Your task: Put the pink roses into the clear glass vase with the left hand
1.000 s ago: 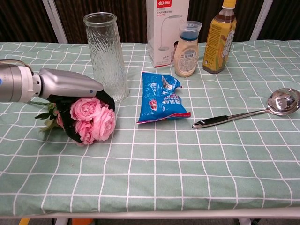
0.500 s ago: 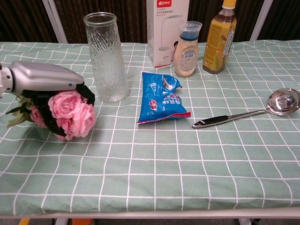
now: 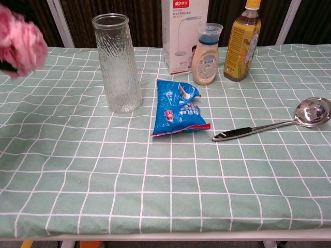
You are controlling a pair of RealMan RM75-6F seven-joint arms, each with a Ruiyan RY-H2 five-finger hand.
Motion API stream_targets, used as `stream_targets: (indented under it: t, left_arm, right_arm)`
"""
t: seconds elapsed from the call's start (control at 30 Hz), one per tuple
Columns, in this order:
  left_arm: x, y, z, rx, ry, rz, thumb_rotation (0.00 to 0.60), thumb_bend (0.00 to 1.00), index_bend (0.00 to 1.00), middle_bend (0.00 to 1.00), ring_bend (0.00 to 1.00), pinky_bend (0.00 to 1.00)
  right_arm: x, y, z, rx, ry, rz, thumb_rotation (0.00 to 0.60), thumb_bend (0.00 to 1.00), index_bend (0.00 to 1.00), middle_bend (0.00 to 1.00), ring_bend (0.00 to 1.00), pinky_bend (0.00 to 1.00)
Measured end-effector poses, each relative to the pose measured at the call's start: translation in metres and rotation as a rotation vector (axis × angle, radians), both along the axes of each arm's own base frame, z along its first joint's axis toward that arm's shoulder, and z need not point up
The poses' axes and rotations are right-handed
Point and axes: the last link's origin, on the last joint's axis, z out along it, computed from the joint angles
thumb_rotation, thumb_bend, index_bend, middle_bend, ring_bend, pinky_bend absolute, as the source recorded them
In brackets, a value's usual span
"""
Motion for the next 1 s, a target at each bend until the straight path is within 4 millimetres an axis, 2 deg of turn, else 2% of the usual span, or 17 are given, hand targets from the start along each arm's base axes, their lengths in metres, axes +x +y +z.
stream_targets:
  t: [0.2,0.27,0.4,0.63,0.8,1.0]
  left_arm:
    - [0.009,0.013,0.039,0.359,-0.241,-0.119,0.6,0.26,0.5,0.51,0.47,0.64]
    - [0.014,0.016,0.046,0.476,-0.379,-0.162,0.6,0.26,0.5,0.51,0.47,0.65]
    - [0.024,0.021,0.054,0.587,-0.652,-0.211,0.6,0.26,0.5,0.51,0.47,0.65]
    - [0.05,0.022,0.061,0.566,-1.037,-0.188,0.6,0.26,0.5,0.51,0.47,0.64]
    - [0.072,0.024,0.068,0.446,-1.374,-0.095,0.6,0.26,0.5,0.5,0.46,0.64]
    - [0.096,0.044,0.077,0.296,-1.685,0.015,0.6,0.26,0.49,0.49,0.45,0.63]
  right_arm:
    - [0.0,-0.001,-0.002,0.018,0.008,0.016,0.6,0.17,0.0,0.0,0.0,0.0]
    - [-0.001,-0.001,-0.003,0.023,0.009,0.015,0.6,0.17,0.0,0.0,0.0,0.0]
    - [0.0,-0.001,-0.004,0.02,0.004,0.021,0.6,0.17,0.0,0.0,0.0,0.0]
    - [0.0,-0.002,-0.004,0.016,0.003,0.02,0.6,0.17,0.0,0.0,0.0,0.0]
    - [-0.001,-0.003,-0.007,0.028,0.0,0.014,0.6,0.17,0.0,0.0,0.0,0.0]
    - [-0.002,-0.004,-0.009,0.041,-0.008,0.024,0.6,0.18,0.0,0.0,0.0,0.0]
